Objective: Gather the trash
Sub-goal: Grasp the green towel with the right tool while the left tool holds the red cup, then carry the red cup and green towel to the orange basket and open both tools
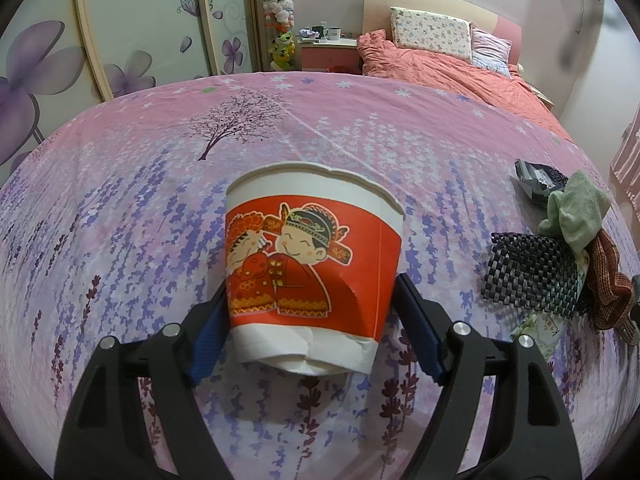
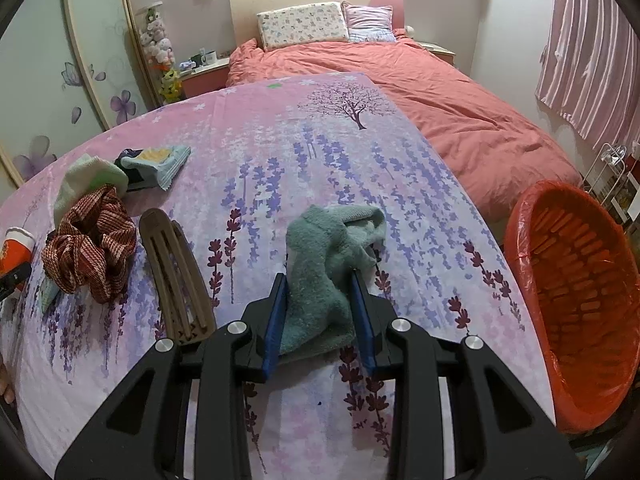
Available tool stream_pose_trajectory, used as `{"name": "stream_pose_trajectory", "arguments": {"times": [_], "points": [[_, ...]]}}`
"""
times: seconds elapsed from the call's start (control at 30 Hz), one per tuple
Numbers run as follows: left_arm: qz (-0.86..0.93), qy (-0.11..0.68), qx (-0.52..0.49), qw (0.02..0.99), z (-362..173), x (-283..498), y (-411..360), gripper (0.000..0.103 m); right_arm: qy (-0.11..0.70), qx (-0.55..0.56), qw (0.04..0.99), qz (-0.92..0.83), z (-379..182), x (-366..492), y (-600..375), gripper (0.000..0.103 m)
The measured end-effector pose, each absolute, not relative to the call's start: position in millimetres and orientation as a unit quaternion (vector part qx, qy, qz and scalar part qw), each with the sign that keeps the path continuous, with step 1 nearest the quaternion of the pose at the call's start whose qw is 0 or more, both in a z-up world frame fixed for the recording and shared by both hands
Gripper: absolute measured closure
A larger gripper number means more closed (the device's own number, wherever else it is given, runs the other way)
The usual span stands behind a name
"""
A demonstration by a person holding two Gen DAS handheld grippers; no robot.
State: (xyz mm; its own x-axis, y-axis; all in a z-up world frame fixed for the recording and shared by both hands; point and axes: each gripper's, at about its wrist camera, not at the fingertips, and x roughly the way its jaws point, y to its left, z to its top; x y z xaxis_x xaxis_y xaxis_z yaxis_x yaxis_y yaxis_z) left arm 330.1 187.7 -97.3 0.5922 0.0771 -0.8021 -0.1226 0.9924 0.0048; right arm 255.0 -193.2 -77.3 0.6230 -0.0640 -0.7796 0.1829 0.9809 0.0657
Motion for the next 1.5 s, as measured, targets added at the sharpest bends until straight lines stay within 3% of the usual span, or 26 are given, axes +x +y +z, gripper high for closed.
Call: {"name": "stream_pose_trajectory", "arguments": {"times": [0.57, 0.7, 0.77, 0.8, 0.83, 1.2, 1.5], "points": [[-0.012, 0.448, 0.017, 0.894, -99, 325, 190, 0.026, 0.428, 0.074, 0.898, -0.066, -77, 255, -193, 0.070], [-0.017, 0.445, 0.016, 0.895, -98, 325, 196, 0.032, 0.429, 0.060, 0.898, -0.077, -76, 255, -191, 0.070], [-0.024, 0.444, 0.016, 0.895, -97, 326, 197, 0.032, 0.428, 0.060, 0.898, -0.079, -76, 253, -191, 0.075], [-0.029, 0.443, 0.014, 0.896, -97, 326, 198, 0.033, 0.427, 0.062, 0.899, -0.075, -76, 251, -190, 0.088], [-0.035, 0.442, 0.010, 0.896, -96, 326, 198, 0.033, 0.426, 0.060, 0.900, -0.073, -76, 249, -189, 0.091], [-0.035, 0.406, 0.025, 0.913, -67, 300, 179, 0.033, 0.394, 0.062, 0.916, -0.034, -54, 223, -187, 0.092], [-0.096, 0.377, 0.041, 0.920, -23, 267, 96, 0.033, 0.355, 0.096, 0.930, -0.016, -24, 195, -219, 0.092]]}}
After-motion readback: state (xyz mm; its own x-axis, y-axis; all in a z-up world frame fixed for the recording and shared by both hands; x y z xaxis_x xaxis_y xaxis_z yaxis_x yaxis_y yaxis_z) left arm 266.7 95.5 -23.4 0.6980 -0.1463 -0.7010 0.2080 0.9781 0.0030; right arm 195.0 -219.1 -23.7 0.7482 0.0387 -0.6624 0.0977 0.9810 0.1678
